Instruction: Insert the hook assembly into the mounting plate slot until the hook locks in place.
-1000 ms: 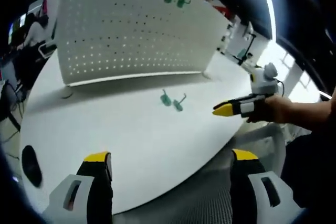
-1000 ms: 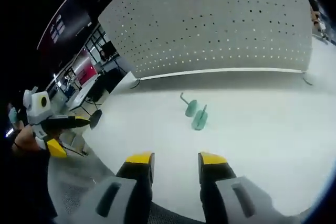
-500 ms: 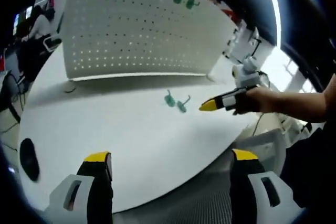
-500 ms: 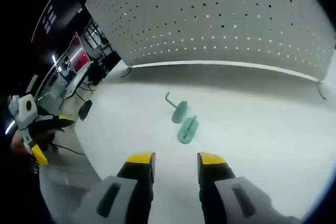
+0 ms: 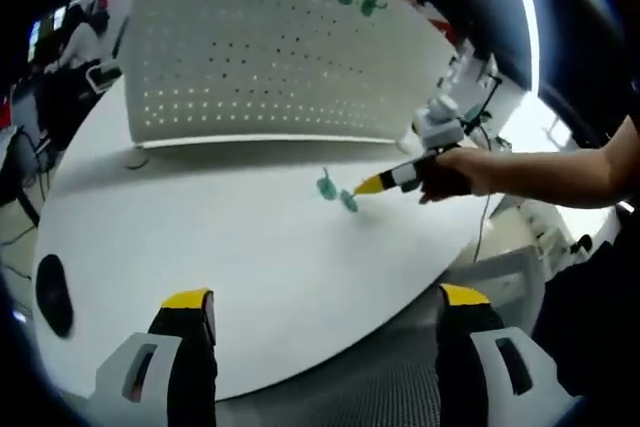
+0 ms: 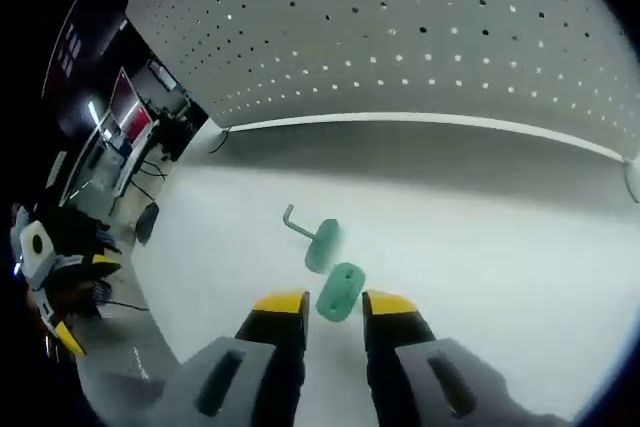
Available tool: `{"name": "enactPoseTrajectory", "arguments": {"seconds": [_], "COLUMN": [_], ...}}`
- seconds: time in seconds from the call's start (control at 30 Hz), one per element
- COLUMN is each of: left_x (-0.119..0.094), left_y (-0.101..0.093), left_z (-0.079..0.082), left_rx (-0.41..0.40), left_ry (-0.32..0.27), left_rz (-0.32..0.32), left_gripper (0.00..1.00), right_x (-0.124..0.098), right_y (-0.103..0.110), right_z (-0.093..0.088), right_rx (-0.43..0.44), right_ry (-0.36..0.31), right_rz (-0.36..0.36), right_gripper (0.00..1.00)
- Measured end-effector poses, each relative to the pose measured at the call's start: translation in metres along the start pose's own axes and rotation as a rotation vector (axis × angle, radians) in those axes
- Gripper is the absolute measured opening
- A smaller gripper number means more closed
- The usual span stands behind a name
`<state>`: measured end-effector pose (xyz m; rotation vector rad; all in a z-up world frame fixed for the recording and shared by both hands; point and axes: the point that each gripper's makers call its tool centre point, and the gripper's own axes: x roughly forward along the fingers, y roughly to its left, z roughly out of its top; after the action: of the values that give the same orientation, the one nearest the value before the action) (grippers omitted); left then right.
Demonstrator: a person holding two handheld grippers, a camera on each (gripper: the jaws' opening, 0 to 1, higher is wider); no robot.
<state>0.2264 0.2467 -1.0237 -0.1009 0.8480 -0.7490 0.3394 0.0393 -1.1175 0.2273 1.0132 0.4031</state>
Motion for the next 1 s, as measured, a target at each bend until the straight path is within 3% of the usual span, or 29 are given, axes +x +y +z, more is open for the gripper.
{"name": "enactPoseTrajectory", "arguments": {"seconds": [0.1,0.23,0.33,0.6,0.77,0.9,1.0], "left_x": [0.000,0.000,0.000,0.003,0.003,0.004,0.002], "left_y": [0.001,0.002,0.003,0.001,0.002,0.005,0.008], "left_z": [-0.001,-0.002,-0.003,-0.004,0.000,0.002,0.005], "left_rx": [-0.004,-0.006,-0.006,-0.001,0.003,0.004,0.003], "left_ry": [0.000,0.002,0.005,0.017,0.008,0.006,0.000], "left_rz": [0.002,0.002,0.002,-0.010,-0.012,-0.010,-0.007], "left_gripper": [0.92,0.92,0.92,0.92,0.92,0.91,0.91], "right_x": [0.004,0.009,0.010,0.011,0.005,-0.001,-0.010], "right_y": [0.000,-0.001,-0.003,0.001,0.008,0.012,0.023], "right_z": [0.001,0.003,0.006,0.005,0.012,0.019,0.026], "right_rx": [0.053,0.046,-0.007,0.031,0.053,-0.009,-0.008], "right_ry": [0.003,0.012,-0.005,-0.010,-0.052,-0.095,-0.139], "right_rz": [0.013,0.000,-0.024,-0.024,-0.017,-0.046,-0.027], "right_gripper": [0.16,0.11,0.05,0.00,0.00,0.00,0.00]}}
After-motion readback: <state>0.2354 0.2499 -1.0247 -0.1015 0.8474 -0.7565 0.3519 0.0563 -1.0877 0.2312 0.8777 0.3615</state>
